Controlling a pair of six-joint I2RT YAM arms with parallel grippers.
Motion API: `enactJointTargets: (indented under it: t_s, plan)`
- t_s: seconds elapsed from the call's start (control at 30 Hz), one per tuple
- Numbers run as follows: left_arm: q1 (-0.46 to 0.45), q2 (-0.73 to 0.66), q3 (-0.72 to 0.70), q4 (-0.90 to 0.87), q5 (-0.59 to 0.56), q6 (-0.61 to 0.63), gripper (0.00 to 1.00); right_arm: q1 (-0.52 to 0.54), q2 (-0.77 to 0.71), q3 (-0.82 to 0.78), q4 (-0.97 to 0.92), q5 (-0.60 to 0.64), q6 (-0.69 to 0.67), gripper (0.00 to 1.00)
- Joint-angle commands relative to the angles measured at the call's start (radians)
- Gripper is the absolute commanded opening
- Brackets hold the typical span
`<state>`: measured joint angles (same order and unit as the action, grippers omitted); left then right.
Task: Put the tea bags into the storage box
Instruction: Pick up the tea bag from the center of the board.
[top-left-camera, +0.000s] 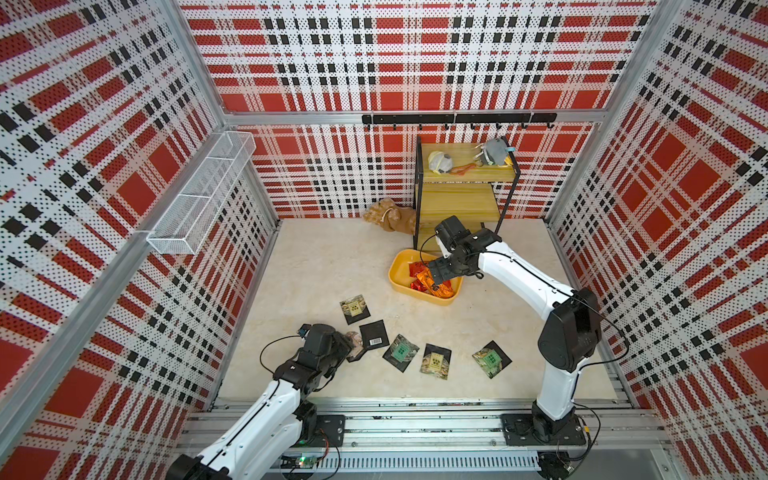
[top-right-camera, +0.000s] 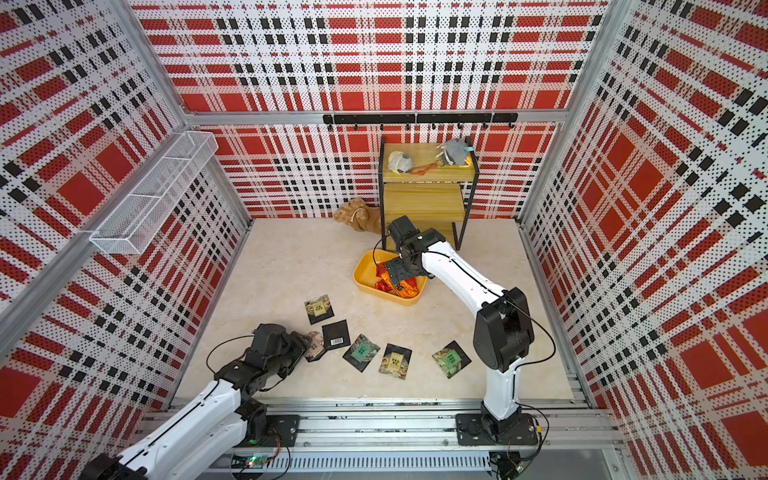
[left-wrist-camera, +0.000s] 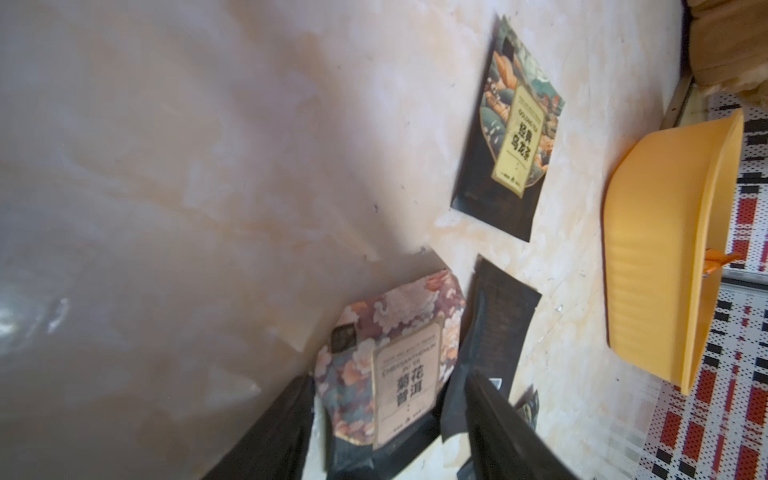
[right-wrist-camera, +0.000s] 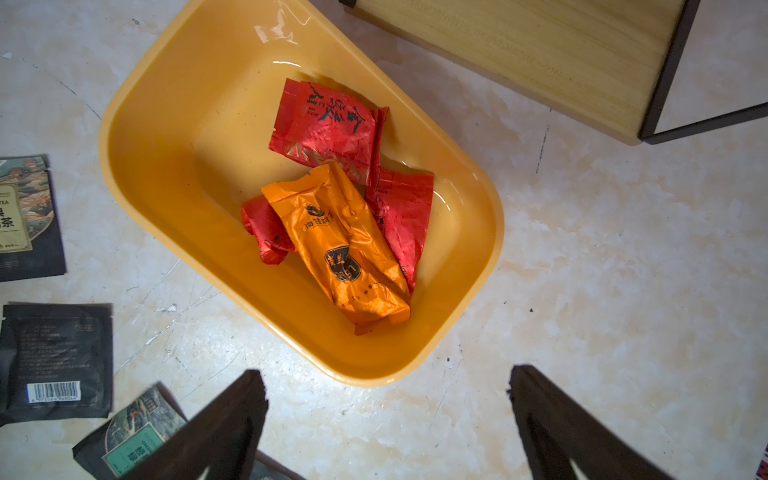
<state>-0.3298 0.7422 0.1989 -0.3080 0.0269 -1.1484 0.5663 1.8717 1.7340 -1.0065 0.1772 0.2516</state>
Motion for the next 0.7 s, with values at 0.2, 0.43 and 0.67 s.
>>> enactJointTargets:
  t_s: [0.2,0.43,0.67]
  plan:
    - [0.018,-0.139,-0.101,0.040,0.062,-0.053,0.58,-0.006,-0.031,0.009,-0.021,0.007,0.003,0.98]
    - [0.027,-0.151,-0.127,0.078,0.081,-0.062,0.50,-0.006,-0.031,0.006,-0.024,0.008,0.005,0.98]
    - [0.028,-0.044,-0.126,0.169,0.099,-0.040,0.48,-0.006,-0.034,0.001,-0.025,0.011,0.003,0.98]
